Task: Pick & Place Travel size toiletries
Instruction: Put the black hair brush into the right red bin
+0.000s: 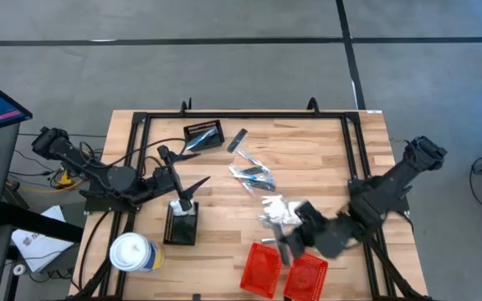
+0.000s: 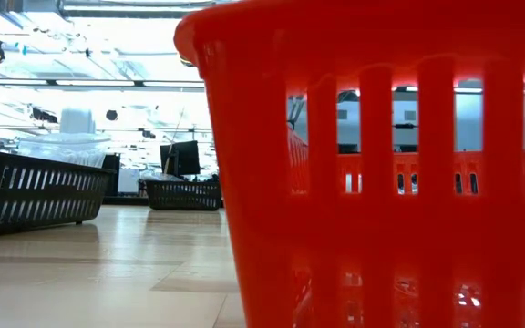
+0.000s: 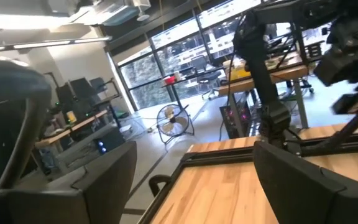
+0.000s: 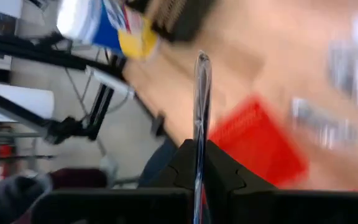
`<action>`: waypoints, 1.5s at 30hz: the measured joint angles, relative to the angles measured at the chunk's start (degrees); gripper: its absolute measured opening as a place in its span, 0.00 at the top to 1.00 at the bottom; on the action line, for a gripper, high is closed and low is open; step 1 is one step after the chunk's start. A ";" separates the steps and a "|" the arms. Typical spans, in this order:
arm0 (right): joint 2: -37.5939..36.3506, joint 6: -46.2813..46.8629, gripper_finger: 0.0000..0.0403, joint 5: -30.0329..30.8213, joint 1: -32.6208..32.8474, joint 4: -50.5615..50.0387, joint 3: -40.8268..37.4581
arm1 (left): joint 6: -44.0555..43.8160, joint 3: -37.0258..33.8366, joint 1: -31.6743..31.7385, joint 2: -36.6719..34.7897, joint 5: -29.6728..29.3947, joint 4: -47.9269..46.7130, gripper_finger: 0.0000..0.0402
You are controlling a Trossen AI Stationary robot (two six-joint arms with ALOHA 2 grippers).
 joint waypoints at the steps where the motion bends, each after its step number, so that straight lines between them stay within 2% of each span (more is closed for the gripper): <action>1: 0.14 4.20 0.99 -0.14 1.95 -0.70 0.00 | 0.09 0.00 -0.34 0.01 -0.02 0.00 0.22; 7: 4.61 29.04 1.00 0.14 10.88 -3.58 0.02 | 0.52 0.00 -3.11 -0.37 -0.04 0.06 0.22; 10: 8.27 36.13 1.00 -4.83 12.49 -4.53 0.02 | 0.52 0.00 -4.83 -0.82 -0.02 0.20 0.22; 12: 10.24 37.72 1.00 -7.88 12.56 -5.43 -0.02 | 0.52 -0.02 -6.19 -1.31 -0.01 0.08 0.22; 17: 13.22 37.86 0.99 -15.59 10.19 -5.96 0.01 | 0.52 -0.02 -8.20 -1.76 0.02 0.22 0.24; 21: 13.51 37.38 0.99 -21.67 8.42 -10.75 -0.02 | 0.52 -0.02 -8.74 -1.76 0.04 0.43 0.25; 28: 13.85 36.13 0.99 -24.43 7.16 -13.51 0.00 | 0.85 -0.02 -8.71 -1.76 0.11 0.57 0.25; 34: 16.59 33.42 0.99 -29.51 5.87 -12.75 -0.03 | 0.96 -0.02 -8.69 -1.76 0.22 0.63 0.25; 45: 17.25 25.39 0.94 -29.31 1.84 -12.10 0.01 | 0.96 -0.02 -8.69 -1.76 0.20 1.07 0.25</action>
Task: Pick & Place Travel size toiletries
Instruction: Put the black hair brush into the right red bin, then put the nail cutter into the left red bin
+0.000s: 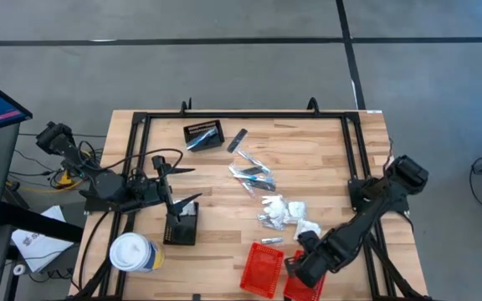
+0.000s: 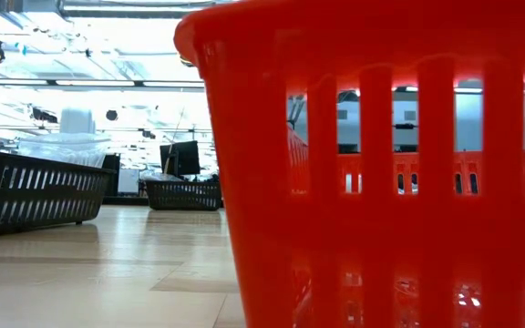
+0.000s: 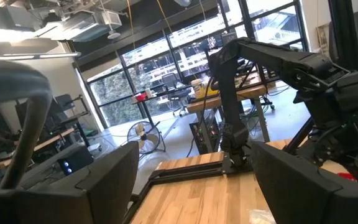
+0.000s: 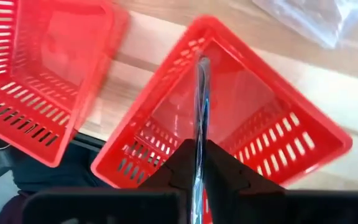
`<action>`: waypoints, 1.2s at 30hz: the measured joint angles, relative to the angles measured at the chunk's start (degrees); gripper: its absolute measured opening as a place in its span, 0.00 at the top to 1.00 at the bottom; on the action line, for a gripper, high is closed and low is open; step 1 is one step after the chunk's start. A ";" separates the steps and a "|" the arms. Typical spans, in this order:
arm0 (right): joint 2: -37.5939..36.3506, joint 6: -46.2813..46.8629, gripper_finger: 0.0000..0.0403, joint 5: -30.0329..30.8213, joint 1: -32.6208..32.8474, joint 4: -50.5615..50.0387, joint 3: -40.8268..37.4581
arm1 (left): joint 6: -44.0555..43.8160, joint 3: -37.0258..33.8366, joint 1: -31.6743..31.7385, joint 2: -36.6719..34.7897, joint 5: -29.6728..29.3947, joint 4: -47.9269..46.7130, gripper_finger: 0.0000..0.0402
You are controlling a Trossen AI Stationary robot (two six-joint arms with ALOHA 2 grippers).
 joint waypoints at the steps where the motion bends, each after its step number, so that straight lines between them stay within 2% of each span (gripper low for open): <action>1: 0.00 -0.89 0.93 0.00 -0.39 -0.02 -0.01 | 0.00 0.00 0.00 0.00 0.00 -0.02 0.25; 13: -0.10 -4.43 0.74 -2.87 -1.55 0.04 -0.01 | 0.00 0.00 0.00 0.00 0.26 -0.02 0.25; 19: -3.92 -9.11 0.64 -3.21 -2.59 0.04 -0.01 | 0.13 0.00 0.00 0.00 0.51 -0.04 0.25; 21: -6.04 -10.41 0.62 -2.54 -3.16 0.04 -0.01 | 1.25 0.00 0.00 0.00 0.52 -0.07 0.25; 24: -9.49 -14.89 0.62 1.93 -4.40 0.05 -0.01 | 2.41 0.00 0.00 0.00 -0.49 -0.14 0.25; 29: -15.34 -32.80 0.64 17.51 -9.04 0.68 -0.01 | 2.62 0.00 0.00 0.00 -3.24 -0.79 0.25; 32: -18.26 -51.55 0.67 27.89 -12.57 4.31 -0.01 | 4.06 0.00 0.00 0.00 -3.54 -0.87 0.25; 36: -20.41 -80.91 0.70 38.49 -17.47 15.04 -0.01 | 7.00 0.00 0.12 0.00 -3.65 -0.92 0.25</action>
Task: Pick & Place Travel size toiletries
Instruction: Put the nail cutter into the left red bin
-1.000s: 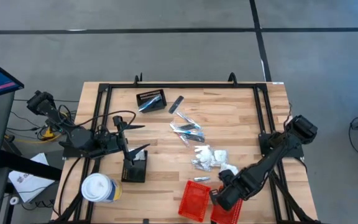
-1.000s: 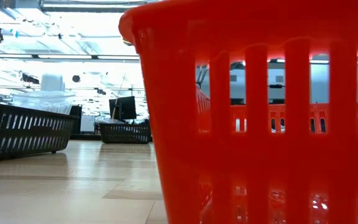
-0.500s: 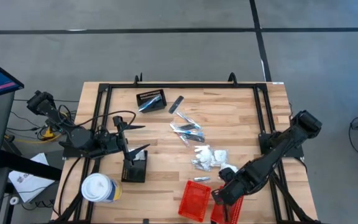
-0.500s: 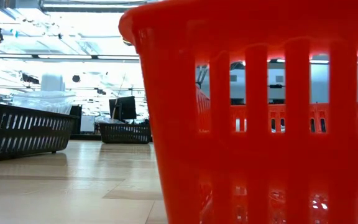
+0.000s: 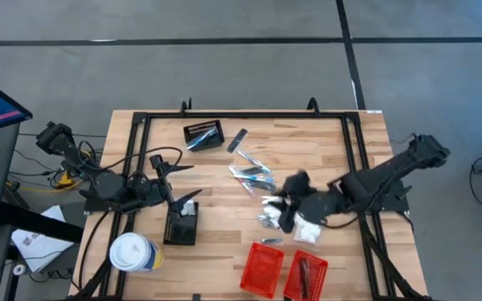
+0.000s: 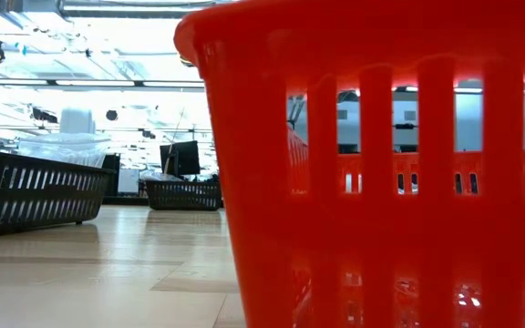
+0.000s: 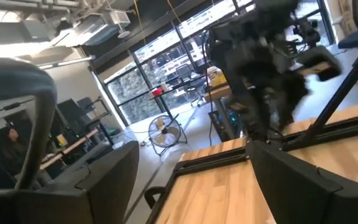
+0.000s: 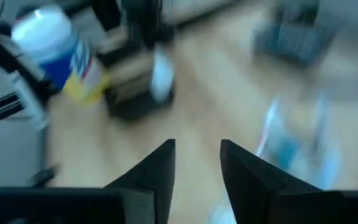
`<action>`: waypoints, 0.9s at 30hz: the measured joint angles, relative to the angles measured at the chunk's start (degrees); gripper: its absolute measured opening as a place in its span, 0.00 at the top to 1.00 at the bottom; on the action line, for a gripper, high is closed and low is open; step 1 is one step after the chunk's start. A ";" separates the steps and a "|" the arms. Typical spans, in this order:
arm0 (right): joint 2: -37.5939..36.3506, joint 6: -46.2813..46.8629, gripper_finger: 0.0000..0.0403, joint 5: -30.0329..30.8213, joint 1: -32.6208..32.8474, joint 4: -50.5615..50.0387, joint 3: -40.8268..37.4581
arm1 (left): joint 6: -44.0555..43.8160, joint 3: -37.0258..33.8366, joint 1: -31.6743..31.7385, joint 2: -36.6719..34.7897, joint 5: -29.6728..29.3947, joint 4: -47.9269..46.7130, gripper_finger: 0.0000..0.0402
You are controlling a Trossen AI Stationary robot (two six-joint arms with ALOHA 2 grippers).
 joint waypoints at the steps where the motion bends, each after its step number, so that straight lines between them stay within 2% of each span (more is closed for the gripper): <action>1: -0.20 -6.58 0.71 1.96 -1.49 3.70 0.00 | -0.02 0.00 0.18 0.00 0.00 0.04 0.25; 5: -0.51 -26.70 0.73 6.43 -7.53 18.17 0.00 | -1.73 0.00 1.19 0.00 0.02 0.12 0.25; 7: -0.51 -30.74 0.73 8.19 -10.68 23.77 -0.10 | -1.89 0.00 1.98 0.04 0.14 0.24 0.25; 9: -0.55 -36.30 0.73 7.24 -13.60 30.30 -1.25 | -1.90 0.00 3.29 0.15 0.67 0.37 0.25; 11: -0.55 -41.85 0.73 1.03 -16.23 37.44 -3.84 | -1.94 0.02 4.76 0.17 1.58 0.35 0.25; 13: -1.20 -44.67 0.73 -10.63 -18.86 44.20 -7.57 | -2.23 -0.29 6.08 0.15 3.13 0.59 0.25; 15: -2.07 -44.79 0.73 -23.04 -21.41 51.94 -11.44 | -3.24 -1.31 7.67 0.14 5.34 0.45 0.25; 17: -3.60 -43.23 0.73 -29.96 -23.72 55.33 -14.19 | -5.31 -2.07 9.75 0.22 7.87 0.31 0.25; 21: -8.81 -42.03 0.73 -32.53 -26.29 54.03 -17.04 | -10.42 -3.27 15.38 0.83 13.45 0.51 0.25; 25: -13.21 -43.40 0.73 -32.88 -25.16 51.49 -20.24 | -15.19 -3.50 20.56 3.66 19.28 0.25 0.25; 27: -16.21 -43.68 0.73 -33.10 -23.99 53.59 -22.30 | -18.28 -3.50 22.45 6.45 21.69 -0.36 0.25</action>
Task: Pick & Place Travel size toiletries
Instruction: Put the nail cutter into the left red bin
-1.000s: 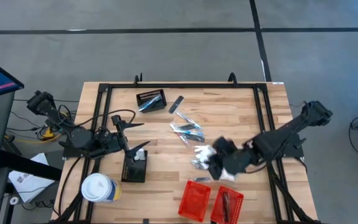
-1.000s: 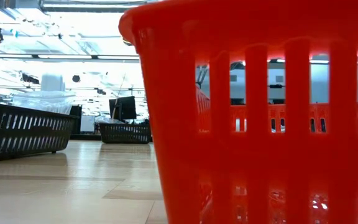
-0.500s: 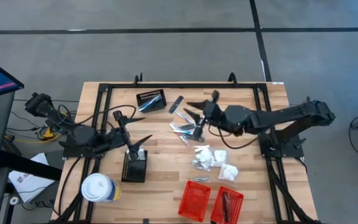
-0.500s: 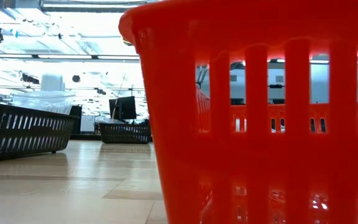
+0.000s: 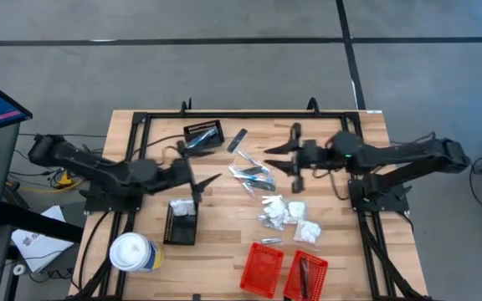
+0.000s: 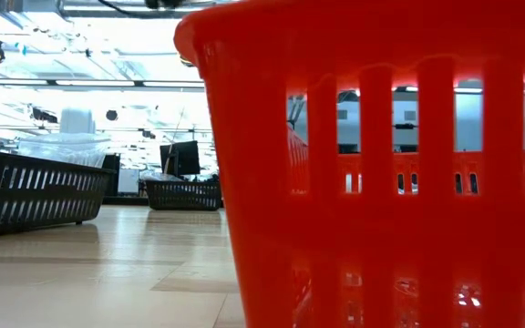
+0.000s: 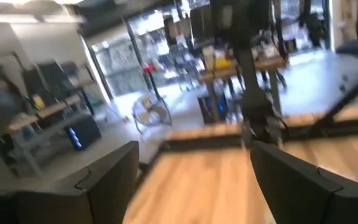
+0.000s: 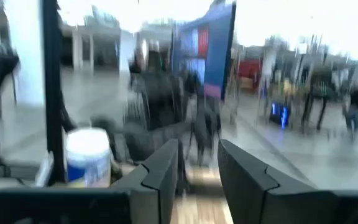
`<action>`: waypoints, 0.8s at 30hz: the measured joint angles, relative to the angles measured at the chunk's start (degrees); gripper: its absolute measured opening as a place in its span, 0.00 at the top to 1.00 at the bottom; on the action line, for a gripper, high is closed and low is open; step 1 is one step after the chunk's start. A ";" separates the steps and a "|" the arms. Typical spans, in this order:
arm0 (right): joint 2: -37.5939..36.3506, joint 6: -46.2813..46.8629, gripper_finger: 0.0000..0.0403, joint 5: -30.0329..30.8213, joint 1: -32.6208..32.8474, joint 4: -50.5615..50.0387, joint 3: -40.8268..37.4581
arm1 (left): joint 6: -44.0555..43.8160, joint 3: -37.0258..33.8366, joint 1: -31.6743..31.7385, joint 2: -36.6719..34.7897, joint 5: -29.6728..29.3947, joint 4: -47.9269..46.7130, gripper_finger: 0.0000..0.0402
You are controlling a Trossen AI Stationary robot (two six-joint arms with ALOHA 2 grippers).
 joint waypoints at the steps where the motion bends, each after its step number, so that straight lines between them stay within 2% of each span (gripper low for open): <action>1: -1.96 -0.31 0.73 0.04 0.67 2.84 -1.78 | -1.25 -0.01 0.62 1.63 1.10 -0.54 0.25; 4: -7.72 -1.21 0.73 -0.07 2.49 11.43 -8.18 | -4.38 3.04 2.22 7.20 3.84 -5.99 0.25; 8: -13.59 -0.19 0.73 -1.54 3.46 17.87 -14.39 | -7.83 12.77 3.33 15.18 4.66 -21.07 0.25; 11: -17.27 0.73 0.73 -1.30 3.86 15.55 -15.66 | -10.21 21.45 4.42 21.06 7.49 -32.65 0.25; 14: -18.91 0.27 0.73 -2.60 4.90 11.56 -15.68 | -10.42 28.80 6.04 26.23 10.44 -40.40 0.25; 18: -19.90 -1.06 0.73 -2.89 6.27 9.95 -15.67 | -10.76 33.78 9.14 32.14 16.45 -44.39 0.25; 21: -20.06 -1.72 0.73 -2.84 7.18 9.57 -15.68 | -11.91 34.72 11.72 36.07 21.30 -44.04 0.25; 24: -20.06 -1.85 0.73 -2.90 7.27 9.56 -15.68 | -11.79 34.80 13.62 39.98 23.08 -42.50 0.25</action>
